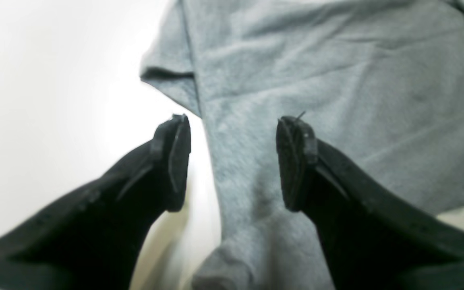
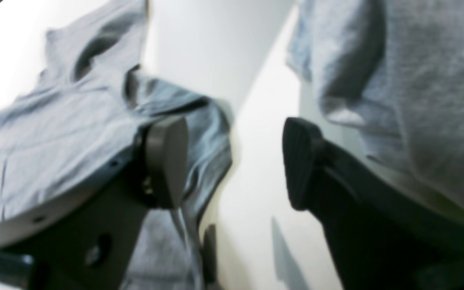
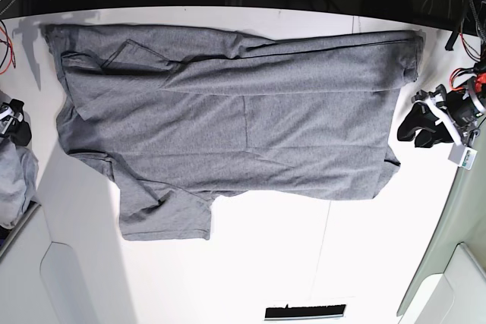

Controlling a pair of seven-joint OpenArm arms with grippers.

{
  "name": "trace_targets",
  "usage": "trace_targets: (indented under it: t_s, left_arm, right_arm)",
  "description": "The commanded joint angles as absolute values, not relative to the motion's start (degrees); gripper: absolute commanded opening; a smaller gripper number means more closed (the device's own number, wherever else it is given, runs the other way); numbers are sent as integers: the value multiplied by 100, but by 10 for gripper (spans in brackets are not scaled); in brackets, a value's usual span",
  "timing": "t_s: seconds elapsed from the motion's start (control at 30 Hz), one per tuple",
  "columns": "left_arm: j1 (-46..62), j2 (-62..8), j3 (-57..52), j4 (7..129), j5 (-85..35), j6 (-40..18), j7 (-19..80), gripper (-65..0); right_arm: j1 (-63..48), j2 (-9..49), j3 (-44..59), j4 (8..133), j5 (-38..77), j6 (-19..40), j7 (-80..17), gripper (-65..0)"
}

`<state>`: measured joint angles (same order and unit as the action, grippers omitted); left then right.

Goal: Layout the t-shirt on the table in an organized manner, then fold the t-shirt properly
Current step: 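Release and regrasp the folded shirt edge with both grippers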

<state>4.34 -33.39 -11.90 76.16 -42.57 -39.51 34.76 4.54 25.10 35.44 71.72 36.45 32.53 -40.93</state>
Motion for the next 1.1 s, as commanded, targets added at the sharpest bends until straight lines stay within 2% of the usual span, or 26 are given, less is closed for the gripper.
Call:
trace_targets:
  t_s: [0.0,0.17,0.33,0.5,0.6,0.87,0.97,1.07]
  left_arm:
    - [97,-3459,-1068,7461,-4305,-3977,3288,-289]
    - [-1107,-3457,-311,6053,-4036,-3640,2978,-289]
    - [-2152,-3332,152,4768,-3719,-3614,2661,-289]
    - [-2869,-2978,259,3562,-3612,-3494,2630,-289]
    - [-2982,-2805,259,3199,-3573,-3494,2552,-289]
    - [-2965,-2563,259,3157,-3317,-3374,2528,-292]
    - [-2965,-2563,259,3157,-3107,-3133,2482,-347]
    - [-2965,-2576,259,3157,-3037,-3127,2436,-452]
  right_arm:
    - [733,2650,3481,7041,3708,3256,-3913,-281]
    - [1603,2648,2794,5870,3232,3223,-3430,-281]
    - [2322,2622,1962,5113,2493,2724,-2816,-281]
    - [2923,2425,1441,4423,1835,2620,-2770,-281]
    - [3004,2250,1243,4239,1822,2637,-2696,-281]
    - [2995,1693,1164,4167,1798,3000,-2694,-282]
    - [2995,1645,1164,4167,1787,3004,-2696,-292]
    - [2995,1636,1164,4167,1667,3004,-2694,-414]
